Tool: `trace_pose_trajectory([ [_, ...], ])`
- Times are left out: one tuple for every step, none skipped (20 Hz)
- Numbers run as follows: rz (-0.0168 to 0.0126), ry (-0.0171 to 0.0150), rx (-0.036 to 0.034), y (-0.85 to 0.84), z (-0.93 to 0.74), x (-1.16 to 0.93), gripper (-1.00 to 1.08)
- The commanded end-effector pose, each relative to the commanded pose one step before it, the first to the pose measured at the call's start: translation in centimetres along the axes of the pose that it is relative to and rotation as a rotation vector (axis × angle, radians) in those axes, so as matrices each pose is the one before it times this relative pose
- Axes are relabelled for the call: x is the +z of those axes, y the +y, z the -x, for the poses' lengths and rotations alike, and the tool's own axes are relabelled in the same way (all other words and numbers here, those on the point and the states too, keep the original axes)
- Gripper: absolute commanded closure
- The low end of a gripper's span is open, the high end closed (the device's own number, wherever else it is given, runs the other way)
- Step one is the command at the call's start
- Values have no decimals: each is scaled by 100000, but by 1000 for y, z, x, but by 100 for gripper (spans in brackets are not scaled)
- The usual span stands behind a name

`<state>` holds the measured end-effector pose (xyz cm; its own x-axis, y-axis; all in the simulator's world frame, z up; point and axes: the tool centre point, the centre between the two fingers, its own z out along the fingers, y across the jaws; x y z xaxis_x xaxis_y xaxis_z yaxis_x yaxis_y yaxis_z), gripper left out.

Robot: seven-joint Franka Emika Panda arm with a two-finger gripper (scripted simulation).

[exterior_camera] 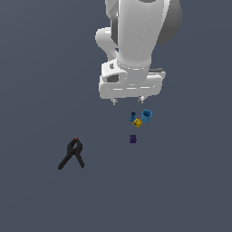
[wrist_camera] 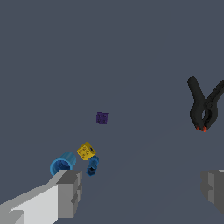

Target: Pick up a designated object from a clutter of objects.

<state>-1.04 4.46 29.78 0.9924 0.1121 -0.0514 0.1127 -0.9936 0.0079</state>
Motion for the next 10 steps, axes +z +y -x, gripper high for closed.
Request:
trace_pose_trajectory([
  [58,20,294,-248,28,361,-92],
  [41,55,155,-192,10,241,-92],
  [47,65,191,-226,16,285,-92],
  [53,75,261,-252,27,330,-92],
  [57,84,323,-280,40,376,-92],
  [61,94,368,-313,53,420,-92],
  [63,105,384,-353,65,465,-92],
  [66,118,415,-388,82,508,-92],
  [67,130,455,-420,104,550,-92],
  [66,141,493,-453,128,593,-92],
])
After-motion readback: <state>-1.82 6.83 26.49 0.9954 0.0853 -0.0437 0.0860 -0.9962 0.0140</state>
